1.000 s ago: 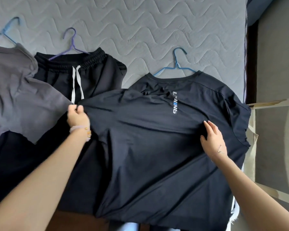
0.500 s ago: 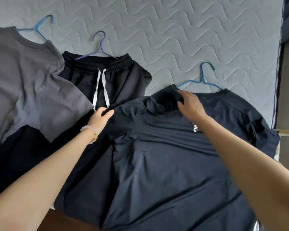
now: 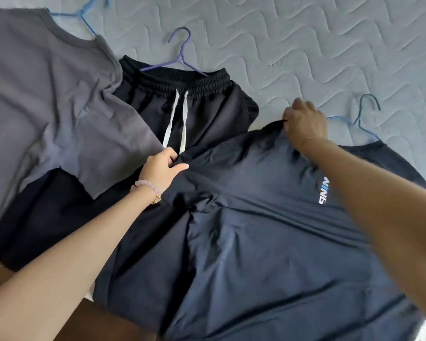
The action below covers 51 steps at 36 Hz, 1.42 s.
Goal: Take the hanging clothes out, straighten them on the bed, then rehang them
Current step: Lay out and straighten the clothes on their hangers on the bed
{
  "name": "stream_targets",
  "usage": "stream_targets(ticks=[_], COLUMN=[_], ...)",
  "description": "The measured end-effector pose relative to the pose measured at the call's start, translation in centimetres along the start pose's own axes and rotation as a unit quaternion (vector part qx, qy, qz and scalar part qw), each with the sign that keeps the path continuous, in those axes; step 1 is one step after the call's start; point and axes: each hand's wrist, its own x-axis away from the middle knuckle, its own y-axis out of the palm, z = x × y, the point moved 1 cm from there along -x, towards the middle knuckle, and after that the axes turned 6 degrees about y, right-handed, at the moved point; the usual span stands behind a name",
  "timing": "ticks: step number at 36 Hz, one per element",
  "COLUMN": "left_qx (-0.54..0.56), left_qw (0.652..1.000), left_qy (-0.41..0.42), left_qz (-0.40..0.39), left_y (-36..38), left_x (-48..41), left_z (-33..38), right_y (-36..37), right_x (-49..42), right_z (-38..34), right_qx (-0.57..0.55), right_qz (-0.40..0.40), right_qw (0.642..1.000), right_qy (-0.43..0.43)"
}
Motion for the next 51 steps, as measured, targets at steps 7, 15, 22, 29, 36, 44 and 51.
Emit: stream_targets(ticks=[7, 15, 22, 29, 36, 44, 51], left_qx=[-0.013, -0.055, -0.056, -0.105, -0.103, -0.119, -0.250], left_qw=[0.998, 0.996, 0.997, 0.976, 0.956, 0.948, 0.922], left_qy=[0.039, -0.043, -0.046, 0.138, 0.269, 0.290, 0.280], left_qz=[0.056, 0.064, 0.008, 0.130, 0.058, -0.051, -0.094], left_y=[-1.4, -1.6, -1.3, 0.5, 5.6, 11.0, 13.4], left_x=[-2.2, -3.8, -2.5, 1.0, 5.2, 11.9, 14.7], left_z=[0.4, 1.2, 1.3, 4.1, 6.3, 5.1, 4.3], right_y=[-3.2, 0.1, 1.4, 1.8, 3.5, 6.0, 5.1], right_x=[-2.3, -1.4, 0.9, 6.2, 13.8, 21.9, 21.5], right_z=[0.7, -0.2, 3.6, 10.3, 12.6, 13.8, 14.9], right_qx=[-0.013, -0.300, -0.414, -0.433, -0.472, -0.533, -0.401], right_qz=[-0.032, -0.175, -0.132, -0.091, -0.102, -0.073, -0.082], right_qw=[0.992, 0.927, 0.881, 0.858, 0.814, 0.733, 0.839], right_qy=[0.125, 0.141, 0.185, 0.263, 0.323, 0.417, 0.359])
